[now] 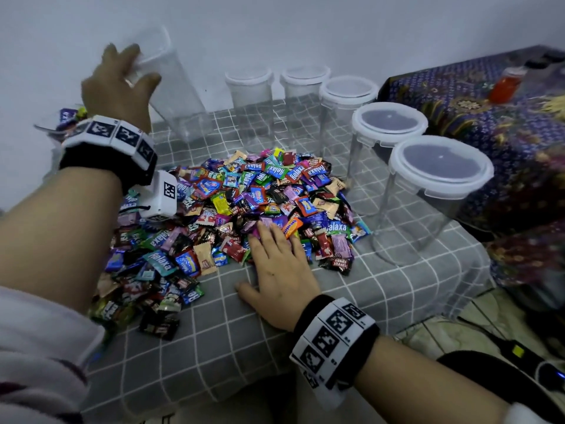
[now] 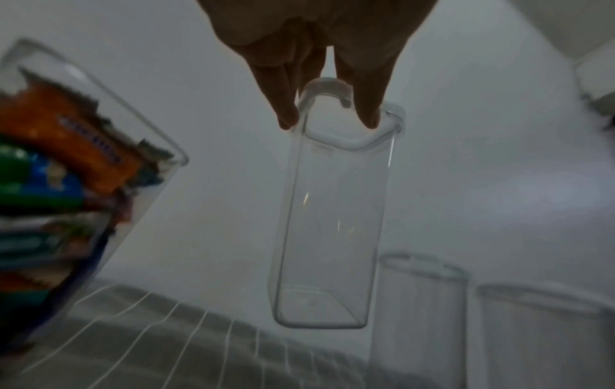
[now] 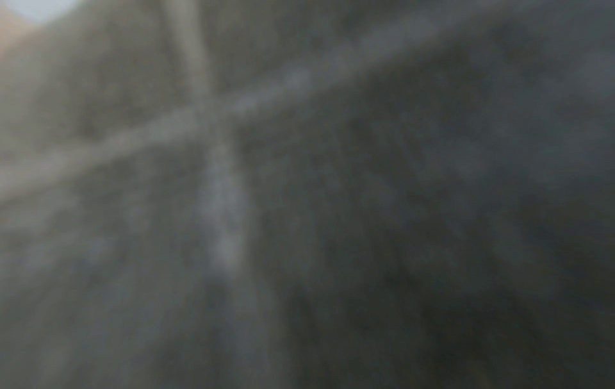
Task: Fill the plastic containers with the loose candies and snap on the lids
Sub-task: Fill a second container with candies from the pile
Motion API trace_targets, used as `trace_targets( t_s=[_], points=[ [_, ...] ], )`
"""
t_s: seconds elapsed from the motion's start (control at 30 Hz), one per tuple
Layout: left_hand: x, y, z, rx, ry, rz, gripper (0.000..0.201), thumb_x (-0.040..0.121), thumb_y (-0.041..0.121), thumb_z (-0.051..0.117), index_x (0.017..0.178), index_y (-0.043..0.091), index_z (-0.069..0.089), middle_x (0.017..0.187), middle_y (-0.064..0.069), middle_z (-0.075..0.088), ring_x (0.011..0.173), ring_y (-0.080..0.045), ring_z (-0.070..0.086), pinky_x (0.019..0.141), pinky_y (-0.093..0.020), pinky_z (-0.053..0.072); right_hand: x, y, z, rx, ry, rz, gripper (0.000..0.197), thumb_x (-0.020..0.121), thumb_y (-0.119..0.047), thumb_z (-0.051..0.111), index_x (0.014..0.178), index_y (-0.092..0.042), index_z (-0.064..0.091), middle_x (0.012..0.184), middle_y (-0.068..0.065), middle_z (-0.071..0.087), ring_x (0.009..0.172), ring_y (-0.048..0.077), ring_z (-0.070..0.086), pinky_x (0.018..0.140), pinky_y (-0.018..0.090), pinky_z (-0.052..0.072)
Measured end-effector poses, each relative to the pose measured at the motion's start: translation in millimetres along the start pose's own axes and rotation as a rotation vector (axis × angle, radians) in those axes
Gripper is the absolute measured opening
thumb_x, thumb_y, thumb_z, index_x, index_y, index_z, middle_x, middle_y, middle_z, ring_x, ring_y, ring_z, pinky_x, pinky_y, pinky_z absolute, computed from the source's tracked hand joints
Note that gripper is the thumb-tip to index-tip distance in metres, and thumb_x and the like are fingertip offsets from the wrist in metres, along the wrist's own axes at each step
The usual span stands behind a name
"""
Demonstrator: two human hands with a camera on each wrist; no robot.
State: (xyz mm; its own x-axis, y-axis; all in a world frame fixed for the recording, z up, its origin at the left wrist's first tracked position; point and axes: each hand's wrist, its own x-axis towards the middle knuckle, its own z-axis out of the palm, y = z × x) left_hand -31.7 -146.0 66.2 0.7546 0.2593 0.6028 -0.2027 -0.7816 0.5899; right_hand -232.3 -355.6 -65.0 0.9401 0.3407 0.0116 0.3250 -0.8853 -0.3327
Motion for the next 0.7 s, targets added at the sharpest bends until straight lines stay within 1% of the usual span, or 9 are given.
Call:
trace_targets(
  t_s=[0.13,0.17,0.23,0.3,0.37,0.43,0.5,0.57,0.7],
  points=[
    [-18.1,16.0,-33.6,-0.201,0.022,0.035,0.054,0.078,0.039,0.065,0.129,0.024,0.058,0.14,-0.005,0.05,0.111,0.001,0.052,0.096,-0.011,0.041,0.0,-0.4,-0.5,-0.02,0.0,-0.004,0.075,0.092,-0.052,0.039,0.15,-0.014,0.01,0.159,0.004,-0.003,0.146,0.02,-0.007,0.116,0.044,-0.004],
    [-25.9,18.0,-43.2,-0.227,0.003,0.04,0.051,0.077,0.04,0.066,0.126,0.027,0.06,0.135,-0.006,0.054,0.106,-0.001,0.054,0.095,-0.014,0.043,0.2,-0.4,-0.5,-0.024,0.0,-0.005,0.075,0.092,-0.052,0.039,0.15,-0.014,0.01,0.159,0.004,-0.003,0.146,0.02,-0.006,0.116,0.044,-0.004],
    [-47.1,23.3,-62.7,-0.296,-0.064,0.015,0.043,0.071,0.046,0.07,0.114,0.041,0.065,0.111,-0.008,0.065,0.09,-0.013,0.058,0.092,-0.033,0.051,-0.1,-0.8,-0.5,-0.022,0.005,-0.006,0.075,0.091,-0.051,0.04,0.15,-0.014,0.012,0.159,0.005,-0.002,0.146,0.021,-0.005,0.116,0.044,-0.003],
    [-71.5,26.8,-80.7,-0.314,-0.124,0.011,0.034,0.068,0.05,0.071,0.101,0.052,0.065,0.09,-0.008,0.062,0.08,-0.019,0.056,0.088,-0.042,0.053,-0.4,-1.4,-0.2,-0.014,0.016,-0.006,0.074,0.091,-0.051,0.042,0.149,-0.014,0.013,0.159,0.005,-0.001,0.146,0.021,-0.004,0.116,0.044,-0.001],
    [-97.6,31.4,-96.1,-0.302,-0.158,0.036,0.028,0.068,0.049,0.071,0.094,0.055,0.065,0.081,0.0,0.064,0.078,-0.015,0.054,0.086,-0.034,0.053,-0.4,-1.9,0.1,-0.016,0.016,-0.002,0.074,0.091,-0.051,0.042,0.149,-0.014,0.013,0.159,0.004,-0.001,0.146,0.021,-0.004,0.116,0.043,-0.001],
    [-121.3,37.0,-107.9,-0.332,-0.204,0.039,0.027,0.069,0.044,0.072,0.092,0.058,0.065,0.078,0.021,0.068,0.08,-0.009,0.057,0.083,-0.023,0.053,-0.2,-1.9,0.5,-0.026,0.007,0.001,0.075,0.091,-0.051,0.041,0.149,-0.015,0.012,0.159,0.003,-0.003,0.146,0.02,-0.005,0.116,0.043,-0.002],
    [-140.5,37.4,-115.9,-0.348,-0.249,0.036,0.029,0.073,0.037,0.074,0.093,0.055,0.066,0.081,0.035,0.065,0.082,-0.001,0.061,0.082,-0.016,0.052,-0.6,-1.8,0.2,-0.028,0.002,0.0,0.074,0.091,-0.051,0.041,0.149,-0.015,0.012,0.159,0.003,-0.003,0.146,0.019,-0.005,0.116,0.043,-0.002],
    [-155.2,34.2,-119.7,-0.352,-0.267,0.017,0.029,0.073,0.034,0.076,0.096,0.048,0.067,0.08,0.037,0.065,0.079,0.008,0.062,0.078,-0.011,0.05,-0.7,-0.9,0.5,-0.021,0.005,0.004,0.072,0.091,-0.05,0.042,0.148,-0.016,0.015,0.159,0.002,-0.001,0.146,0.019,-0.004,0.116,0.043,-0.002],
    [-177.2,36.0,-123.9,-0.383,-0.296,-0.024,0.031,0.065,0.036,0.068,0.092,0.052,0.066,0.075,0.033,0.066,0.072,0.01,0.062,0.072,-0.008,0.05,1.1,0.5,2.5,-0.002,0.037,0.017,0.067,0.092,-0.048,0.042,0.146,-0.017,0.02,0.159,0.002,0.003,0.146,0.019,-0.002,0.116,0.045,0.0]
  ],
)
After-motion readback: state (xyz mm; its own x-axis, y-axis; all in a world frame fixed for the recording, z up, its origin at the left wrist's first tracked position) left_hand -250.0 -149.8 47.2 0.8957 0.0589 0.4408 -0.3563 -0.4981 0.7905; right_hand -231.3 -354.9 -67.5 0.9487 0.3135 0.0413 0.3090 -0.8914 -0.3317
